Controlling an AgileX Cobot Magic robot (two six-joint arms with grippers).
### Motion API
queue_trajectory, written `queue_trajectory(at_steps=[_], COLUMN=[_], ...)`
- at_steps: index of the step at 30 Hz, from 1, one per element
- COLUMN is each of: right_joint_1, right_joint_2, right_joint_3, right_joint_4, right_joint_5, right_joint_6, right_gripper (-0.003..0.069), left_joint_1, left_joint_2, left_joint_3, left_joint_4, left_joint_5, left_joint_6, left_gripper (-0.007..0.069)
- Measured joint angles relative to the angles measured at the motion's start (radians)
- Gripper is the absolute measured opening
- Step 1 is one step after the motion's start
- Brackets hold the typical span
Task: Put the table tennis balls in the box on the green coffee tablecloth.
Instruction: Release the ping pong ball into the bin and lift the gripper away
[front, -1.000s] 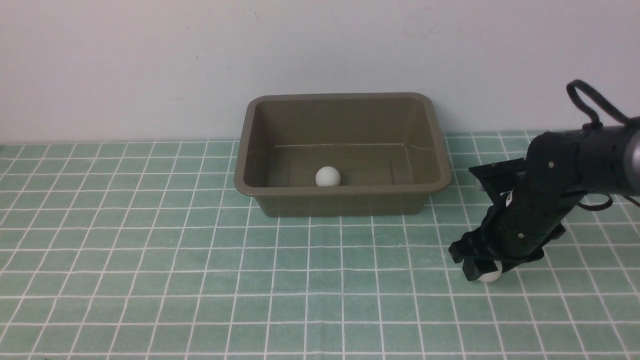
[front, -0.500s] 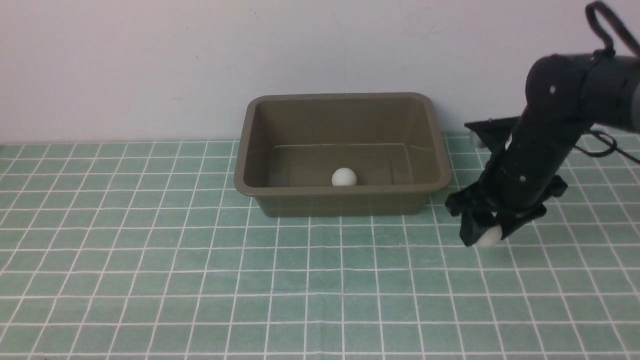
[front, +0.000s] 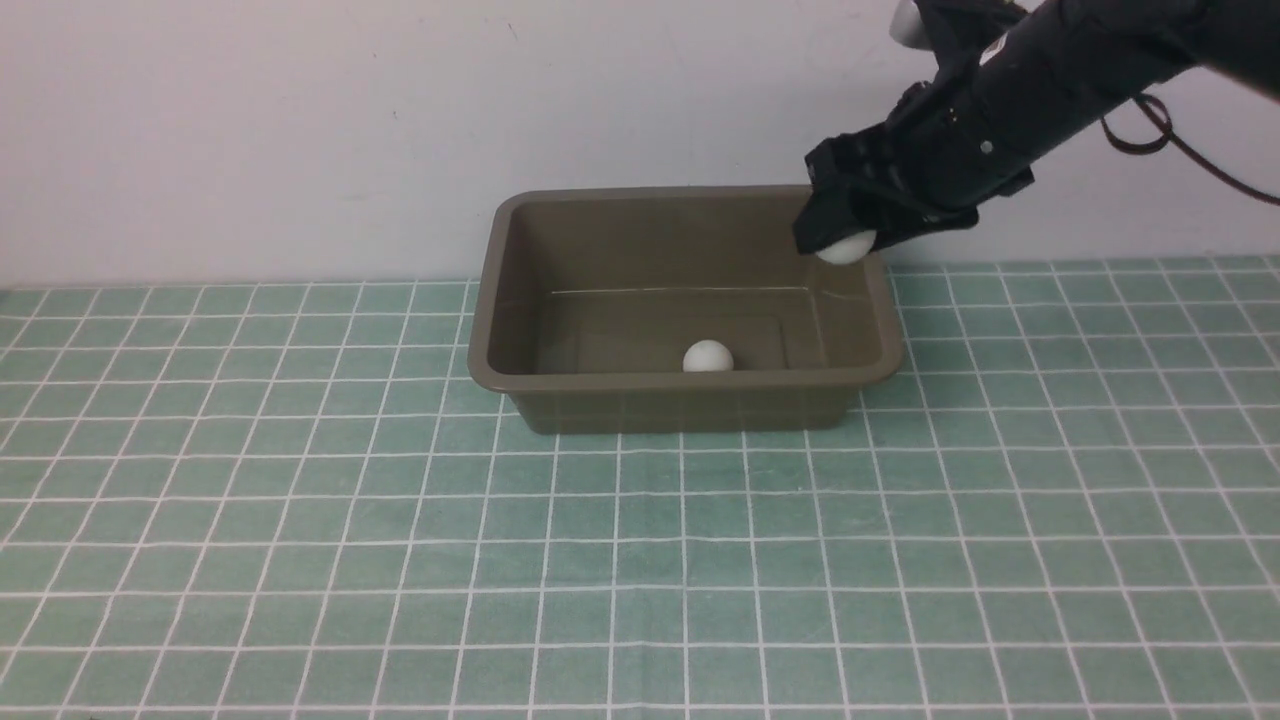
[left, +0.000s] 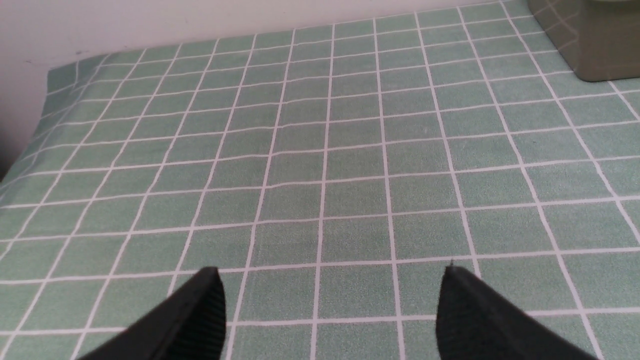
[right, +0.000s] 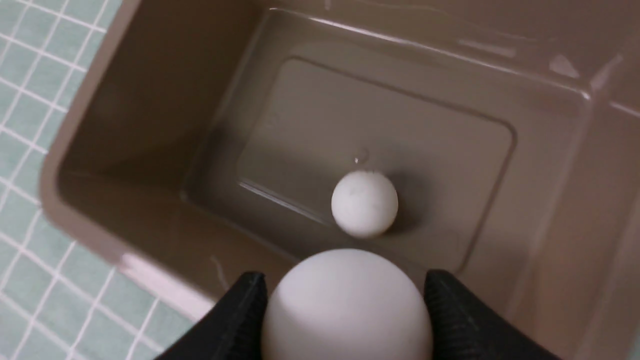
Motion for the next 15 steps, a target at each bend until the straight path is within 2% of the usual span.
queue_trajectory(at_steps=[6, 12, 15], right_joint_1=[0.023, 0.024, 0.024], right_joint_2=[0.132, 0.198, 0.211], right_joint_3=[-0.001, -0.001, -0.001], right_joint_4=[0.044, 0.048, 0.050], right_joint_5=[-0.116, -0.129, -0.133], right_joint_6=[-0.051, -0.052, -0.052], right_gripper=[0.0363, 0.0364, 0.0404], left_joint_1=[0.000, 0.000, 0.000], left_joint_2=[0.000, 0.000, 0.000], left_joint_3=[0.000, 0.000, 0.000], left_joint_4=[0.000, 0.000, 0.000], left_joint_5=[0.000, 0.000, 0.000], left_joint_6=[0.000, 0.000, 0.000], left_gripper=[0.0510, 0.0510, 0.0510])
